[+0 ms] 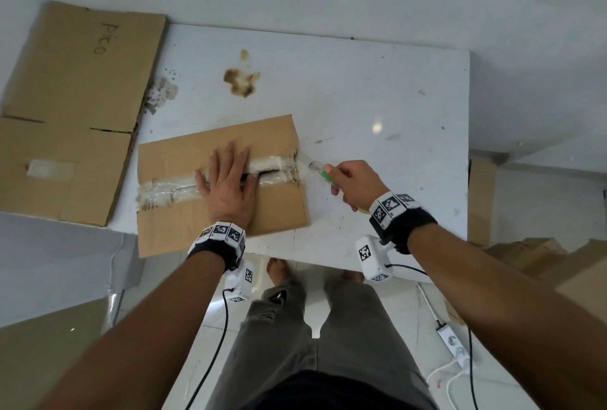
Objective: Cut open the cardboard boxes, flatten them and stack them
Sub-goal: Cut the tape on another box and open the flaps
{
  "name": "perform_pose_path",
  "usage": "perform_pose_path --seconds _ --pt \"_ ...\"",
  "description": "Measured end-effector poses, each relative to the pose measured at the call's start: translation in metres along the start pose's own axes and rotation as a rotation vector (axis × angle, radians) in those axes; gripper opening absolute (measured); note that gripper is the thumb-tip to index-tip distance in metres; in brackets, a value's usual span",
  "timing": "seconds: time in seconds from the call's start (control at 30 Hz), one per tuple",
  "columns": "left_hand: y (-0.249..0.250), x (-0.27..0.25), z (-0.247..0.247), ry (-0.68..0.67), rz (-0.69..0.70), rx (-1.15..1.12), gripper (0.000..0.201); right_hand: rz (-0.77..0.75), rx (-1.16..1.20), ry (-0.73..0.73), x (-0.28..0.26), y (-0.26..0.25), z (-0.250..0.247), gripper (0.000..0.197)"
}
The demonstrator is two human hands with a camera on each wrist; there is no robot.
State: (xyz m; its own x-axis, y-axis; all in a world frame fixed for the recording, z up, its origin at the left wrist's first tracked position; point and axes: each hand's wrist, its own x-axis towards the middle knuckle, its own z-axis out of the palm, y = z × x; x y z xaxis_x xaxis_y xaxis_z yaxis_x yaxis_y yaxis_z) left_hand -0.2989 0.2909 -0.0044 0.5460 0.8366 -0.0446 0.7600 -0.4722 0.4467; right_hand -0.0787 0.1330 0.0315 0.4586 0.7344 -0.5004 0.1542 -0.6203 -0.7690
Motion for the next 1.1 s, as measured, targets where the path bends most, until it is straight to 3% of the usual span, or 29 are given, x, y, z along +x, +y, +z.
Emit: perform_pose_path --seconds 0.1,0.27,0.37,0.47,0.57,0.67,0.9,1.03,1.1 --pt "-0.002 0.002 0.000 -0.025 -0.016 0.001 0.053 -0.024 -0.115 -0.029 0.005 -0.016 -0.002 0.050" --pt "-0.011 -0.004 -0.001 -0.063 0.058 -0.004 0.058 -0.062 -0.452 -0.241 0.002 -0.027 -0.048 0.052" --pt "-0.010 -0.004 -0.001 -0.064 0.059 0.000 0.060 -0.075 -0.481 -0.244 0.002 -0.027 -0.059 0.050" --pt "-0.010 -0.004 0.000 -0.055 0.068 0.025 0.060 -0.085 -0.457 -0.201 0.002 -0.029 -0.034 0.051" --pt "-0.012 -0.004 -0.002 -0.061 0.067 0.022 0.061 -0.023 -0.386 -0.263 -0.001 -0.028 -0.012 0.051" --pt "-0.015 -0.004 -0.004 -0.080 0.079 0.024 0.061 -0.023 -0.432 -0.305 -0.007 -0.026 -0.031 0.046" --pt "-0.007 0.000 -0.017 -0.183 0.052 -0.053 0.074 -0.043 -0.415 -0.120 -0.021 -0.014 -0.058 0.039" --pt "0.007 -0.023 -0.022 -0.072 0.251 0.085 0.052 -0.073 -0.338 -0.056 -0.029 0.000 -0.050 0.030" --pt "0.010 -0.038 -0.012 -0.068 0.263 0.125 0.058 -0.074 -0.289 -0.070 -0.032 0.008 -0.047 0.026"
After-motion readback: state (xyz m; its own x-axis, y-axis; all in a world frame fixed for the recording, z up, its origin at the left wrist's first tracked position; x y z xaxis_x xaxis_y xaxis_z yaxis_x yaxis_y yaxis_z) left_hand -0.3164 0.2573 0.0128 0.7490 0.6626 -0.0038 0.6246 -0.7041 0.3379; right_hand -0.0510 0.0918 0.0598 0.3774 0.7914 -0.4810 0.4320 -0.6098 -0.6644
